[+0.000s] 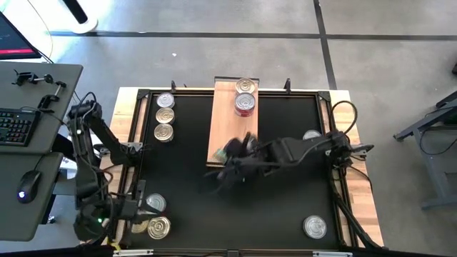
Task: Stack canned seafood by type on shelf
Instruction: Put the green tuna can on the shelf
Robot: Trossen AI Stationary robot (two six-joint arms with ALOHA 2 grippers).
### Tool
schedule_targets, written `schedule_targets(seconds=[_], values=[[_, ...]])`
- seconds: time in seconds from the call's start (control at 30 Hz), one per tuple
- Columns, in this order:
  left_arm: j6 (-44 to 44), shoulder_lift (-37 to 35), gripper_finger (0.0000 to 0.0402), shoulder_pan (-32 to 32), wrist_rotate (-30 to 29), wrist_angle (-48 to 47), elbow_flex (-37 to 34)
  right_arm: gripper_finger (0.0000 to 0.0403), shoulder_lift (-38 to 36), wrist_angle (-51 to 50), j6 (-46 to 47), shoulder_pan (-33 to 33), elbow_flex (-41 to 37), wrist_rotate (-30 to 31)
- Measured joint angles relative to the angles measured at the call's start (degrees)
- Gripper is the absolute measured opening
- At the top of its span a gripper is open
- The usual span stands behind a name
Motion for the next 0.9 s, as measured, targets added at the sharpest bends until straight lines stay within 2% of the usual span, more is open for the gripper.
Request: schedule_targets(seconds=[0.1,0.17,0.3,0.43,0.6,0.67,0.77,0.83,0.9], values=[[-3.89,1.84,0.0000,3.73,0.13,0.05,-0.02,0.0119,-0.75,-11.70,2.25,-2.83,-0.19,0.31],[-5.50,2.58,0.0000,6.66,2.62,1.31,-0.02,0.0119,-1.33,-14.52,2.49,-4.15,-1.01,0.61],[-1.33,3.54,0.0000,12.00,12.54,6.63,-0.02,0.0119,-5.53,-12.12,2.11,-5.27,-7.08,0.15],[7.40,3.59,0.0000,15.19,20.24,11.80,-0.02,0.0119,-13.31,-7.30,5.32,-6.10,-19.68,-0.72],[14.03,2.52,0.0000,16.03,20.55,13.31,-0.02,0.0119,-28.99,8.73,11.55,-6.72,-39.41,-0.92],[16.73,2.09,0.0000,16.69,20.57,13.36,-0.02,0.0119,-34.84,18.57,13.88,-7.84,-47.67,0.03],[21.40,1.41,0.0000,19.08,20.59,13.73,-0.02,0.0119,-41.49,37.69,12.52,-10.54,-59.70,0.13],[24.17,1.11,0.0000,22.18,21.33,15.26,-0.02,0.0119,-44.54,49.44,11.74,-12.92,-66.64,-2.05],[25.92,1.09,0.0000,25.92,23.58,16.80,-0.02,0.0119,-46.02,58.05,14.26,-15.73,-72.38,-6.76]])
